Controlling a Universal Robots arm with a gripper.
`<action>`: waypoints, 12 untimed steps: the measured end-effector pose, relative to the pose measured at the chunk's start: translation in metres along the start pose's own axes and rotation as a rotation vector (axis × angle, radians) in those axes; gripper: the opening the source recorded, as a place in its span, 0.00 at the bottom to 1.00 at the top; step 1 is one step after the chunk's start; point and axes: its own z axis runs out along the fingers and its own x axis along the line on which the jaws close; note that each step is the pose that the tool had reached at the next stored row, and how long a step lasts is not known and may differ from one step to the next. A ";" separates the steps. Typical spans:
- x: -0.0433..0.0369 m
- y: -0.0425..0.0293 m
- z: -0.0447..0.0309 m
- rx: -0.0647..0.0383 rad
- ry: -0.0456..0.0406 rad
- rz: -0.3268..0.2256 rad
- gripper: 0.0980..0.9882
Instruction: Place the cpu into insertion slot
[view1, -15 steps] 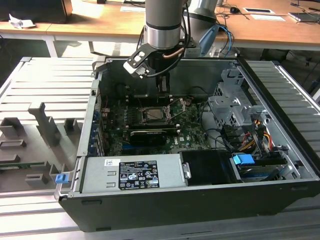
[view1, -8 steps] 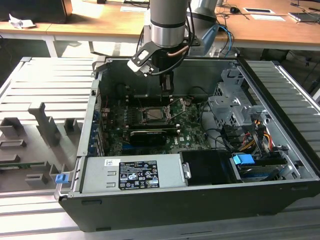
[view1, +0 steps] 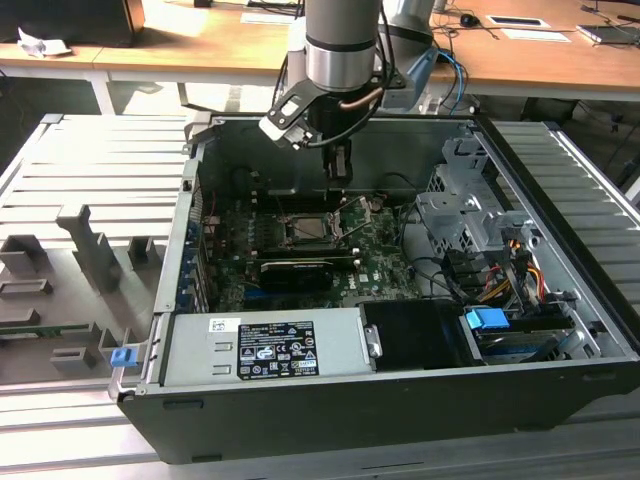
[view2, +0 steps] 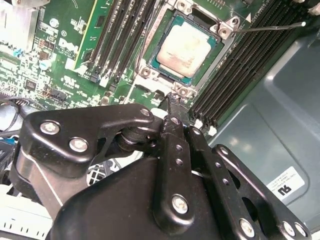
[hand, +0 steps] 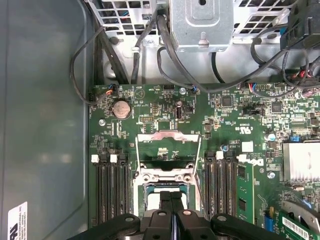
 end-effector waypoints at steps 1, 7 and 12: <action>0.0000 0.0004 -0.0001 0.000 0.0000 0.000 0.01; 0.0001 0.0046 -0.0011 0.000 -0.0001 0.000 0.01; 0.0001 0.0067 -0.0015 0.000 0.0000 0.000 0.01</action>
